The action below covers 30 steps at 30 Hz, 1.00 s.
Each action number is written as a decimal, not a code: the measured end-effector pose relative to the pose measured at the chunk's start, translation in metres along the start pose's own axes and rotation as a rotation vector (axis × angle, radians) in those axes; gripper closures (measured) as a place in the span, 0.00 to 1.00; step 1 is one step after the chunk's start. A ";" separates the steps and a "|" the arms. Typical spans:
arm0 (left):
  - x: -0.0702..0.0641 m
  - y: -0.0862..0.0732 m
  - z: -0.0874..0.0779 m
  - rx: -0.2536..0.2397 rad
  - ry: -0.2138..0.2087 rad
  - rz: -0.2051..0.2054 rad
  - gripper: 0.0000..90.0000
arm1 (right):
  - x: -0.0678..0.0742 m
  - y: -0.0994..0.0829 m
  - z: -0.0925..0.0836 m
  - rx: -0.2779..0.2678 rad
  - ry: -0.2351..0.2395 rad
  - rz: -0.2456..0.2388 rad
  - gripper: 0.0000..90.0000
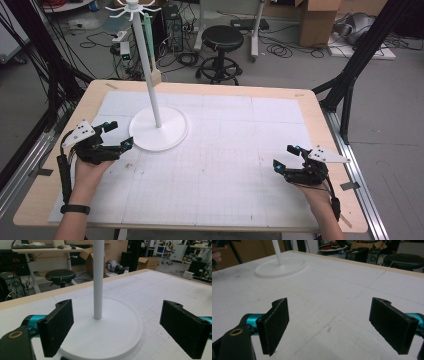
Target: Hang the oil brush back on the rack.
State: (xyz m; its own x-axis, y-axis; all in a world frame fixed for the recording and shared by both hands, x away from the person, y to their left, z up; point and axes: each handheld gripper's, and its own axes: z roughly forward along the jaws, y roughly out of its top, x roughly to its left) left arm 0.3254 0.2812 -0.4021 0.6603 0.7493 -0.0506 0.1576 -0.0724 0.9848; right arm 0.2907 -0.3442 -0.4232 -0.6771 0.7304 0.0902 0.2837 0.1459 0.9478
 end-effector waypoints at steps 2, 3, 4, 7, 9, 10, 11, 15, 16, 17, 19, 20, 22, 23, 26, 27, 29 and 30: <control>0.000 -0.001 -0.001 0.000 0.005 0.001 0.14 | -0.002 0.000 -0.001 0.000 -0.004 0.002 0.17; 0.000 -0.001 -0.002 0.002 0.008 0.000 0.14 | -0.003 -0.001 -0.001 -0.002 -0.004 0.003 0.17; 0.000 -0.001 -0.002 0.003 0.010 0.002 0.14 | -0.003 -0.001 -0.001 0.000 -0.003 0.001 0.18; 0.000 -0.002 -0.003 0.007 0.011 0.002 0.14 | -0.005 -0.001 0.000 0.015 -0.011 -0.004 0.18; -0.001 -0.003 -0.003 0.007 0.010 0.005 0.14 | -0.005 -0.002 0.001 0.016 -0.010 -0.007 0.18; -0.001 -0.004 -0.003 0.006 0.012 0.005 0.14 | -0.004 -0.001 0.002 0.018 -0.008 -0.004 0.18; -0.001 -0.005 -0.003 0.008 0.012 0.006 0.14 | -0.004 -0.001 0.003 0.017 -0.007 -0.012 0.17; -0.001 -0.006 -0.004 0.009 0.013 0.003 0.14 | -0.003 -0.001 0.004 0.025 -0.002 -0.007 0.17; -0.001 -0.006 -0.004 0.009 0.016 0.004 0.14 | -0.004 -0.001 0.005 0.026 -0.001 -0.007 0.17; -0.001 -0.006 -0.004 0.008 0.017 0.005 0.14 | -0.004 -0.002 0.005 0.027 -0.002 -0.008 0.18; 0.000 -0.007 -0.005 0.008 0.018 0.005 0.14 | -0.004 -0.002 0.006 0.025 -0.001 -0.006 0.17; 0.000 -0.007 -0.005 0.007 0.019 0.006 0.14 | -0.004 -0.002 0.006 0.027 -0.001 -0.007 0.17; 0.000 -0.007 -0.005 0.004 0.019 0.004 0.14 | -0.006 -0.002 0.006 0.028 -0.001 -0.003 0.17; 0.000 -0.008 -0.005 0.007 0.020 0.006 0.14 | -0.006 -0.002 0.006 0.028 -0.002 -0.001 0.18; 0.000 -0.007 -0.005 0.008 0.019 0.010 0.14 | -0.007 -0.002 0.005 0.023 -0.005 0.006 0.17; 0.000 -0.008 -0.005 0.008 0.020 0.008 0.14 | -0.007 -0.002 0.005 0.025 -0.003 0.008 0.17; 0.000 -0.008 -0.005 0.010 0.019 0.006 0.14 | -0.007 -0.002 0.006 0.025 -0.004 0.006 0.18; 0.000 -0.008 -0.005 0.008 0.020 0.006 0.14 | -0.007 -0.002 0.006 0.029 -0.007 0.003 0.17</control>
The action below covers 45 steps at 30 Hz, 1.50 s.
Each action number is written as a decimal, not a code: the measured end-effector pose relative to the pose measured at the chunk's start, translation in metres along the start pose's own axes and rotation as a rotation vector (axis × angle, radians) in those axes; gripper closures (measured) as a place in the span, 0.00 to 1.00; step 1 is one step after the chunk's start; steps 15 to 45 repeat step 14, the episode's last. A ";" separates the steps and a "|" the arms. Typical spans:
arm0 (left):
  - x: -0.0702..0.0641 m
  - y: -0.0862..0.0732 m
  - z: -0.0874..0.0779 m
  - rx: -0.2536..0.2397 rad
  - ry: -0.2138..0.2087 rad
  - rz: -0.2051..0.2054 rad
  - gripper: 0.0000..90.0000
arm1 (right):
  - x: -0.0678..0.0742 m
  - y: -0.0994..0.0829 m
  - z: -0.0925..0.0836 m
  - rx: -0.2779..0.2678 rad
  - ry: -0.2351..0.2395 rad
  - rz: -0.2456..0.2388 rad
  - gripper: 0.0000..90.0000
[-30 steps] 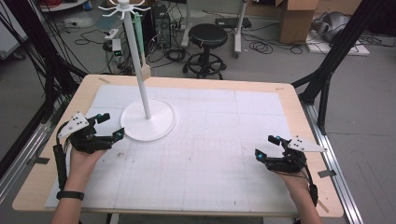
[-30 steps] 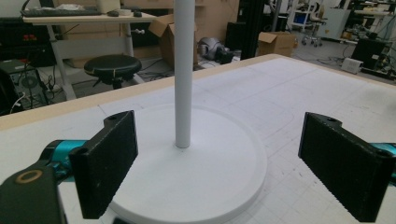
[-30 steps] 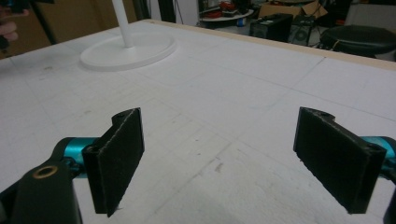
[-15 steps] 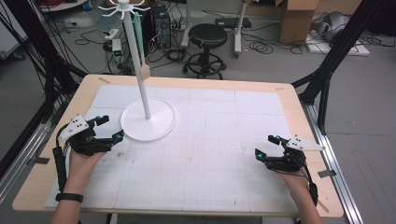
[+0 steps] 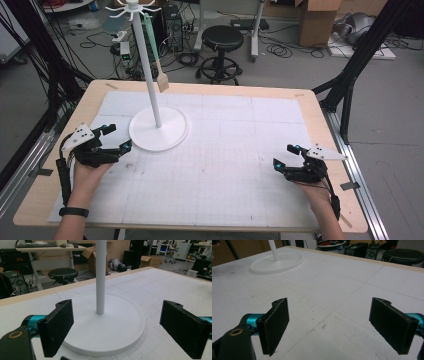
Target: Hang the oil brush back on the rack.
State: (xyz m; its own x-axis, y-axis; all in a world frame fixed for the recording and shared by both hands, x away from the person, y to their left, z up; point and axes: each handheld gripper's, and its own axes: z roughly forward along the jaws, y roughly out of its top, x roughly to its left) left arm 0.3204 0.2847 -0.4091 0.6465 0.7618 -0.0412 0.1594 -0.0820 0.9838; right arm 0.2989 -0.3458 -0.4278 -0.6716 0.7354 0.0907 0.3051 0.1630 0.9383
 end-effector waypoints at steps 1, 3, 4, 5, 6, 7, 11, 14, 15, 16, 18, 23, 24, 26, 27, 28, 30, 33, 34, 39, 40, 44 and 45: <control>0.000 0.000 0.000 0.000 -0.001 0.000 0.14 | 0.000 0.000 0.000 0.001 0.001 0.006 0.17; 0.000 0.000 0.000 0.001 0.000 0.000 0.14 | 0.000 0.000 0.000 0.003 0.001 0.006 0.17; 0.000 0.000 0.000 0.003 0.001 0.000 0.14 | 0.000 0.000 0.000 0.003 0.003 0.009 0.17; 0.000 0.000 0.000 0.002 0.002 0.002 0.14 | 0.000 0.000 0.000 0.002 0.004 0.009 0.17; 0.000 0.000 0.000 0.003 0.002 0.003 0.14 | 0.000 0.000 0.000 0.004 0.003 0.011 0.17; 0.000 0.000 0.000 0.005 0.001 0.004 0.14 | 0.000 0.000 0.000 0.004 0.002 0.010 0.17; -0.001 -0.001 0.001 0.007 0.000 0.007 0.14 | -0.001 -0.001 0.000 0.006 0.007 0.019 0.17; -0.001 -0.001 0.000 0.007 0.002 0.007 0.14 | -0.002 -0.001 0.000 0.002 0.005 0.016 0.17; -0.001 -0.001 0.000 0.007 0.002 0.007 0.14 | -0.002 -0.001 0.000 0.002 0.005 0.016 0.17; -0.001 -0.001 0.000 0.007 0.002 0.007 0.14 | -0.002 -0.001 0.000 0.002 0.005 0.016 0.17; -0.001 -0.001 0.000 0.007 0.002 0.007 0.14 | -0.002 -0.001 0.000 0.002 0.005 0.016 0.17; -0.001 -0.001 0.000 0.007 0.002 0.007 0.14 | -0.002 -0.001 0.000 0.002 0.005 0.016 0.17; -0.001 -0.001 0.000 0.007 0.002 0.007 0.14 | -0.002 -0.001 0.000 0.002 0.005 0.016 0.17; -0.001 -0.001 0.000 0.007 0.002 0.007 0.14 | -0.002 -0.001 0.000 0.002 0.005 0.016 0.17; -0.001 -0.001 0.000 0.007 0.002 0.007 0.14 | -0.002 -0.001 0.000 0.002 0.005 0.016 0.17; -0.001 -0.001 0.000 0.007 0.002 0.007 0.14 | -0.002 -0.001 0.000 0.002 0.005 0.016 0.17; -0.001 -0.001 0.000 0.007 0.002 0.007 0.14 | -0.002 -0.001 0.000 0.002 0.005 0.016 0.17; -0.001 -0.001 0.000 0.007 0.002 0.007 0.14 | -0.002 -0.001 0.000 0.002 0.005 0.016 0.17; -0.001 -0.001 0.000 0.007 0.002 0.007 0.14 | -0.002 -0.001 0.000 0.002 0.005 0.016 0.17; -0.001 -0.001 0.000 0.007 0.002 0.007 0.14 | -0.002 -0.001 0.000 0.002 0.005 0.016 0.17; -0.001 -0.001 0.000 0.007 0.002 0.007 0.14 | -0.002 -0.001 0.000 0.002 0.005 0.016 0.17; -0.001 -0.001 0.000 0.007 0.002 0.007 0.14 | -0.002 -0.001 0.000 0.002 0.005 0.016 0.17; -0.001 -0.001 0.000 0.007 0.002 0.007 0.14 | -0.002 -0.001 0.000 0.002 0.005 0.016 0.17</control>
